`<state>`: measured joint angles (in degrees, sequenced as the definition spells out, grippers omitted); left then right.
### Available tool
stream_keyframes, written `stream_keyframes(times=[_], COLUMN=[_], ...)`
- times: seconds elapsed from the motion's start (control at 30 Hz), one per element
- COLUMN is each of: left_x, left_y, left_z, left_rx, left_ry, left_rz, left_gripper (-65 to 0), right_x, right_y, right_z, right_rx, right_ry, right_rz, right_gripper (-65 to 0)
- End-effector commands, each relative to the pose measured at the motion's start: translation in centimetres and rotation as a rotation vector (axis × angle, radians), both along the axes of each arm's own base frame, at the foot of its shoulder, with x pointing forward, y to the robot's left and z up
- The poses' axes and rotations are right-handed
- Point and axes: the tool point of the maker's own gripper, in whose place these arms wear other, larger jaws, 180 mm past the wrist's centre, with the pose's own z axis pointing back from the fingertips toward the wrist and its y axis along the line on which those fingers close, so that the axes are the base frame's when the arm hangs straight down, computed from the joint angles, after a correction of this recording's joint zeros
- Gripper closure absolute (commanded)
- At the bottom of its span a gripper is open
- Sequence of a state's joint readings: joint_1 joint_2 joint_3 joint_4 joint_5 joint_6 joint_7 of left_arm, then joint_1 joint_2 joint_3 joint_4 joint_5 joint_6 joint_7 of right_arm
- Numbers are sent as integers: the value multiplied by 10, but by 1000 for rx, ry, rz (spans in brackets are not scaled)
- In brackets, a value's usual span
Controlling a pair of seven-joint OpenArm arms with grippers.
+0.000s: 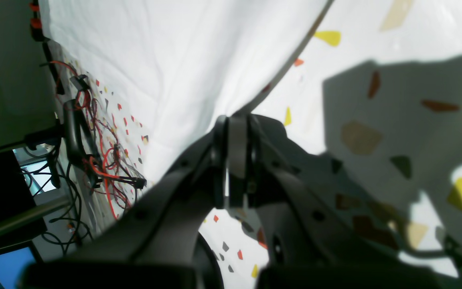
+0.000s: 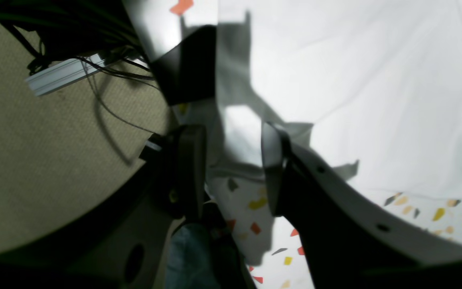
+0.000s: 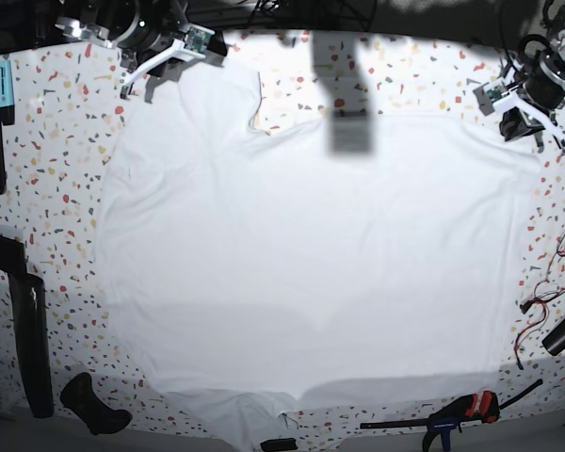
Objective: Fold the T-shirt properly
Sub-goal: 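Grasp the shirt's shoulder edges with both grippers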
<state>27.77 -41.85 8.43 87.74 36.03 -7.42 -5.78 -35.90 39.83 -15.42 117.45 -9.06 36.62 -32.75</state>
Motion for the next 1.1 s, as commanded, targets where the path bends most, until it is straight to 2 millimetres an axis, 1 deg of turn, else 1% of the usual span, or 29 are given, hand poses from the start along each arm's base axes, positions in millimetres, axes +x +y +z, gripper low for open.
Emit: stream_keyframes(times=[0.0,0.03,0.17,0.23,0.4,0.47,0.6,0.77,0.9,1.0,1.07], left_x=[7,7,7,8,17,18,17,19,25,37,48], left_y=[3,3,3,3,6,1,-15,-16,-19,-25,-29], left_z=[10,10,10,12,24,26,32,34,37,44,49], left_rx=[8,8,8,9,13,-5,-62,-64,-92,-163,-204], left_ry=[-37,-37,-38,-50,-133,-149,-170,-178,-194,-226,-252], left_rz=[-7,-7,-7,-4,12,-10,-80,-82,-66,-15,22], left_gripper=[0,0,0,0,0,0,0,0,0,0,0], right_x=[5,7,14,16,19,25,55,95,133,155,168], right_y=[-2,-5,-7,-8,-7,-5,-4,-2,17,36,45], right_z=[3,3,5,6,8,12,29,50,74,91,102], right_rx=[-1,-17,-16,-13,-11,-4,15,44,144,236,276], right_ry=[-23,-34,-66,-75,-86,-107,-209,-322,-412,-464,-501], right_rz=[5,0,-44,-61,-62,-60,-101,-134,-184,-221,-236], right_gripper=[-219,-198,-7,0,0,0,0,0,0,0,0])
